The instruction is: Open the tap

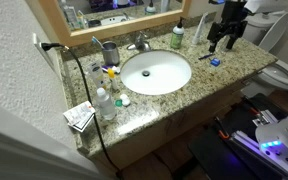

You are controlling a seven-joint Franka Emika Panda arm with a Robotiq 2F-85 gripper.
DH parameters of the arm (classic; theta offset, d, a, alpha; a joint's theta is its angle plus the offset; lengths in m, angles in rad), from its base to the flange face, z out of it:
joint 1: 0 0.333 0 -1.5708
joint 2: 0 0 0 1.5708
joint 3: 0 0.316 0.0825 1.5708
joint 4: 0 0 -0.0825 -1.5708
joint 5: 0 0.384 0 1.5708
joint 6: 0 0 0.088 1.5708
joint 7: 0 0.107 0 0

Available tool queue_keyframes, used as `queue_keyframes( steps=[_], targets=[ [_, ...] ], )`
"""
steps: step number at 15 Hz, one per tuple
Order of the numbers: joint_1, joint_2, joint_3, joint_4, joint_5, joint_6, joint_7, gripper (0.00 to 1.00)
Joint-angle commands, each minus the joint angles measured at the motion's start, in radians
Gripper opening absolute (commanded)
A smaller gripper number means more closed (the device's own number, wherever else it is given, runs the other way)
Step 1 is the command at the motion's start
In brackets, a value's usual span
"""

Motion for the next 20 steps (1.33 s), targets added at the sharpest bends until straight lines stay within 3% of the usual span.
queue_keyframes(
  steps=[1,4,5,9,10,15,20],
  targets=[
    [-0.005,0.000,0.005,0.001,0.001,-0.002,-0.002,1.00],
    [0.028,0.208,0.038,0.174,-0.002,-0.005,-0.028,1.00],
    [0.031,0.209,0.040,0.171,0.000,0.020,-0.045,1.00],
    [0.065,0.408,0.104,0.416,-0.069,0.083,0.104,1.00],
    [0.062,0.293,0.087,0.282,-0.039,0.090,0.056,1.00],
    [0.068,0.368,0.086,0.332,-0.045,0.096,0.081,1.00],
    [0.089,0.544,0.085,0.436,-0.100,0.419,0.170,1.00]
  ],
)
